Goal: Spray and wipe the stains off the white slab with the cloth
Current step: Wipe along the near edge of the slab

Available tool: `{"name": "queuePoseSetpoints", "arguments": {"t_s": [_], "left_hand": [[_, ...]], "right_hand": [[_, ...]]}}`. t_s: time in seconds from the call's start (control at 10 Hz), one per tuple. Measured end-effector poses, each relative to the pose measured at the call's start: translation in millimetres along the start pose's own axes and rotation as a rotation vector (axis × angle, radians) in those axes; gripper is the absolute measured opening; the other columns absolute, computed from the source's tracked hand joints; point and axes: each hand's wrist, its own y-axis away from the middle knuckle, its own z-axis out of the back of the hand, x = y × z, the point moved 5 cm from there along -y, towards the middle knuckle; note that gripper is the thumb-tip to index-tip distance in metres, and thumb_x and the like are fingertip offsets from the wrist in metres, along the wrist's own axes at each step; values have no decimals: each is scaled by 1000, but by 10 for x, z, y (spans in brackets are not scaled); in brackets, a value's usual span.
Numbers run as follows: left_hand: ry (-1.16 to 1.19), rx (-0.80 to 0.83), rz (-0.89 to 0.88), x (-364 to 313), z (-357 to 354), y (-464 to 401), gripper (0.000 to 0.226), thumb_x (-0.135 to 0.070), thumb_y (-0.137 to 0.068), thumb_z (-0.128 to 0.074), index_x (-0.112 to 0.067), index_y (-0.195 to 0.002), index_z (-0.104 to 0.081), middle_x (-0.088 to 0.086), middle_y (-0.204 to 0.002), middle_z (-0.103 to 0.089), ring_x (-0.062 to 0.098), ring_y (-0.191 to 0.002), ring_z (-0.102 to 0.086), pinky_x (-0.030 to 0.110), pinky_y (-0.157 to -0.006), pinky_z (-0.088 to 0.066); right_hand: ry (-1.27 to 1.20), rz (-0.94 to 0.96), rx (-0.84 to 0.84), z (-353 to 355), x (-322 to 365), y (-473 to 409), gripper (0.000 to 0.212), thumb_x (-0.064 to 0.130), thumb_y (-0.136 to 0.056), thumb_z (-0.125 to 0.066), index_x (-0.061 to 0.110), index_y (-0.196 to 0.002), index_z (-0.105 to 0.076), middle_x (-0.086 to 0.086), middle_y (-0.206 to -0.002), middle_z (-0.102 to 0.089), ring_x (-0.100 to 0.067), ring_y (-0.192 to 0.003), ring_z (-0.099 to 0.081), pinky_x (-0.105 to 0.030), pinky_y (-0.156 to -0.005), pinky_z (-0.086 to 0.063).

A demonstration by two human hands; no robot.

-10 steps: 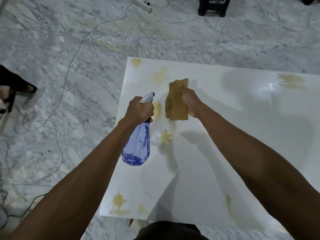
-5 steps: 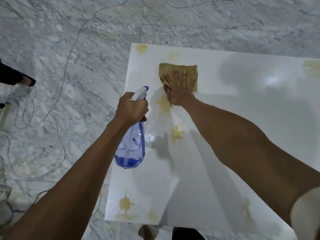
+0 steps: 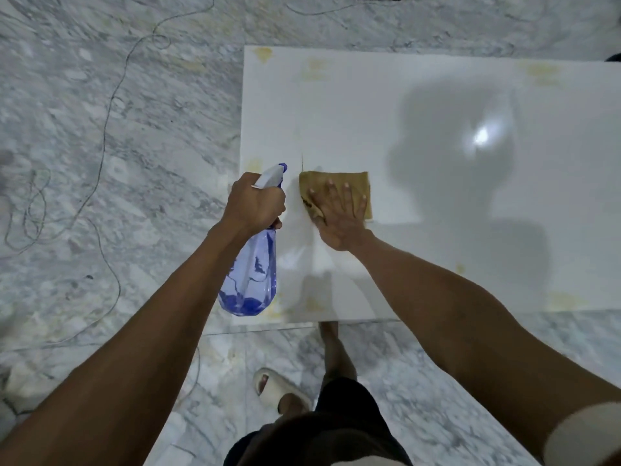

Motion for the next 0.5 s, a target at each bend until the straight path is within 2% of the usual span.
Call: {"name": "queuePoseSetpoints", "arguments": {"t_s": [0.1,0.2,0.3,0.4,0.5], "left_hand": [[-5,29,12,339,-31,414,11,-4,-88,-51,-6,-82,-61,18,-79,-55,27,-51,-45,21,-41,-45],[21,30,66,551,-15,667,11,-5,-87,-53,-2,-79,-60,20,-79,-59,27,-47,-48,23,-42,-46],[-6,52,102,782,-12,858,11,-5,-89,-54,-1,-84,-63,21,-80,-61,22,-41,-51,26,-45,-48],[25,59,106,714,29,846,9,-3,-93,-54,-2,-95,-62,20,-83,-58,23,-44,-48,27,-44,-46],[82,19,74,483,122,664,8,-4,-94,-53,-7,-90,-59,18,-82,-52,25,-48,-42,24,-40,-42]], "right_hand": [[1,-24,20,-278,71,600,60,55,-102,-25,38,-157,-9,2,-168,5,-29,-154,11,-60,-116,12],[-20,-52,85,-474,221,1196,57,53,-104,-23,42,-157,-5,4,-168,11,-27,-153,17,-58,-116,15],[-16,-85,253,-555,222,1418,55,53,-105,-15,42,-157,-3,13,-166,10,-20,-153,16,-54,-121,10],[-423,-208,74,-80,172,1245,51,50,-105,-31,18,-137,-55,-3,-135,-58,-20,-122,-51,-42,-106,-36],[-921,-299,-110,577,143,934,39,33,-108,-37,9,-131,-58,-6,-111,-63,-16,-91,-58,-23,-78,-48]]}}
